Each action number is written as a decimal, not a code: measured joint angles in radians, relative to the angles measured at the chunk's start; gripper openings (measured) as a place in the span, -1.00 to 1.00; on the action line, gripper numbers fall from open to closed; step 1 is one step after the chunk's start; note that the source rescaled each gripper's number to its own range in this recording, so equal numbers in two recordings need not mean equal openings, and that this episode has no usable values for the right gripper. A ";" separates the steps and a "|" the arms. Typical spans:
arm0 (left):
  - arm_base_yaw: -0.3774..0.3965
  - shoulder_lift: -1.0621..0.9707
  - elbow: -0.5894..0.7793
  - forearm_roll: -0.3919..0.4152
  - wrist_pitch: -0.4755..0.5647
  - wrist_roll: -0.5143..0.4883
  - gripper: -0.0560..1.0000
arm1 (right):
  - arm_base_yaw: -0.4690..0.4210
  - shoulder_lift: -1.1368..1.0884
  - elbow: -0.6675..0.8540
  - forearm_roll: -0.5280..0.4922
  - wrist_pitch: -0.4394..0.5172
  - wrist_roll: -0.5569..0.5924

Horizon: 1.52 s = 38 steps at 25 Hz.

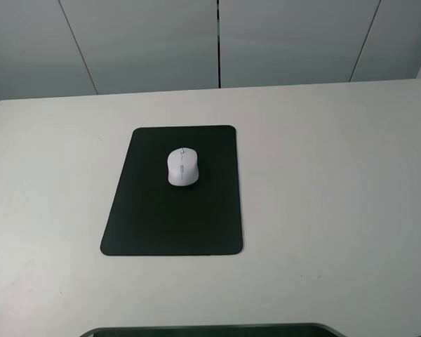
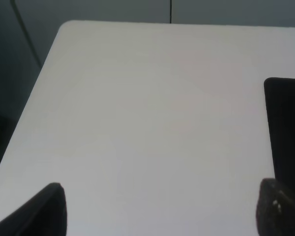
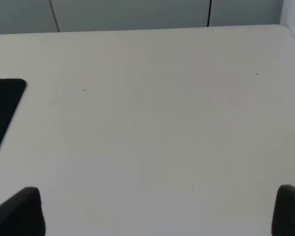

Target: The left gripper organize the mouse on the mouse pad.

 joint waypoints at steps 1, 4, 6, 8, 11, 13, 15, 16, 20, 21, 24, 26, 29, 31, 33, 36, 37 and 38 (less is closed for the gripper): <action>0.000 -0.022 0.003 0.000 0.000 0.008 0.89 | 0.000 0.000 0.000 0.000 0.000 0.002; 0.000 -0.067 0.011 0.000 0.000 0.017 0.89 | 0.000 0.000 0.000 0.000 0.000 0.002; 0.000 -0.087 0.035 -0.002 -0.002 0.019 0.89 | 0.000 0.000 0.000 0.000 0.000 0.002; 0.000 -0.110 0.071 -0.021 -0.002 0.021 0.89 | 0.000 0.000 0.000 0.000 0.000 0.002; 0.000 -0.138 0.107 -0.043 0.014 0.025 0.89 | 0.000 0.000 0.000 0.000 0.000 0.002; 0.000 -0.154 0.113 -0.045 0.017 0.025 0.89 | 0.000 0.000 0.000 0.000 0.000 0.002; 0.000 -0.161 0.120 -0.050 0.024 0.025 0.89 | 0.000 0.000 0.000 0.000 0.000 0.002; 0.000 -0.162 0.122 -0.052 0.024 0.025 0.89 | 0.000 0.000 0.000 0.000 0.000 0.002; 0.000 -0.166 0.124 -0.056 0.029 0.029 0.89 | 0.000 0.000 0.000 0.000 0.000 0.002; 0.000 -0.166 0.124 -0.056 0.029 0.029 0.89 | 0.000 0.000 0.000 0.000 0.000 0.002; 0.000 -0.166 0.124 -0.065 0.029 0.042 0.89 | 0.000 0.000 0.000 0.000 0.000 0.002; 0.000 -0.166 0.124 -0.069 0.029 0.046 0.89 | 0.000 0.000 0.000 0.000 0.000 0.002; 0.000 -0.166 0.124 -0.069 0.029 0.048 0.89 | 0.000 0.000 0.000 0.000 0.000 0.002; 0.000 -0.166 0.124 -0.071 0.029 0.050 0.89 | 0.000 0.000 0.000 0.000 0.000 0.002; 0.000 -0.166 0.124 -0.071 0.029 0.050 0.89 | 0.000 0.000 0.000 0.000 0.000 0.002; 0.000 -0.166 0.124 -0.071 0.029 0.050 0.89 | 0.000 0.000 0.000 0.000 0.000 0.002; 0.000 -0.166 0.124 -0.071 0.029 0.050 0.89 | 0.000 0.000 0.000 0.000 0.000 0.002; 0.000 -0.166 0.124 -0.071 0.029 0.050 0.89 | 0.000 0.000 0.000 0.000 0.000 0.002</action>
